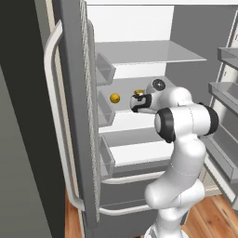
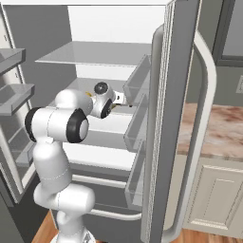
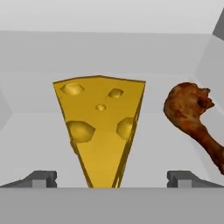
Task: Take the cheese, chicken drumstick, and lemon from the fridge and place them on the plate on the dining counter to create an appetizer plate.
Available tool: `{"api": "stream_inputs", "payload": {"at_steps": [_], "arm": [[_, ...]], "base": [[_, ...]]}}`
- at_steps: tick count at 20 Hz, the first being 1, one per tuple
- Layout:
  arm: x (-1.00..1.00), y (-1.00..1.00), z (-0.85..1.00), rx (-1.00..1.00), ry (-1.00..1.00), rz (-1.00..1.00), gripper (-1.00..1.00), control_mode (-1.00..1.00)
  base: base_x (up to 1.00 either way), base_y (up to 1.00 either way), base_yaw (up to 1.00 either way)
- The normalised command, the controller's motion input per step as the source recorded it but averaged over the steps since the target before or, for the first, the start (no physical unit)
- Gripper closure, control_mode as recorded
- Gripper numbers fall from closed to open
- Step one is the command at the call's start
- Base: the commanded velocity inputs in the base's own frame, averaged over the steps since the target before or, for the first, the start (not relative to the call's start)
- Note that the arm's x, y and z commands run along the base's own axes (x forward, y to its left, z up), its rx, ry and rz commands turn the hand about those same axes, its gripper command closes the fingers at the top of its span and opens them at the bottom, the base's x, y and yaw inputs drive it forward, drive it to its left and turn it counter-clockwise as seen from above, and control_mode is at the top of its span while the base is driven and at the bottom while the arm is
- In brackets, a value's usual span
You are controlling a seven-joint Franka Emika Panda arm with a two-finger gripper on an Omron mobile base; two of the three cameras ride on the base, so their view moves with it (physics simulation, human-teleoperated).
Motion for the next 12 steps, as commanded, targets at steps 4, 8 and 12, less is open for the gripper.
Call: {"api": "stream_inputs", "payload": {"at_steps": [4,8,12], "arm": [[0.04,0.0,-0.22,0.0,0.0,0.0,1.0,-1.0],[0.01,0.0,-0.1,0.0,0.0,0.0,1.0,-1.0],[0.0,0.0,0.0,0.0,0.0,0.0,1.0,-1.0]], "base": [[0.0,0.0,0.0],[0.0,0.0,0.0],[0.0,0.0,0.0]]}}
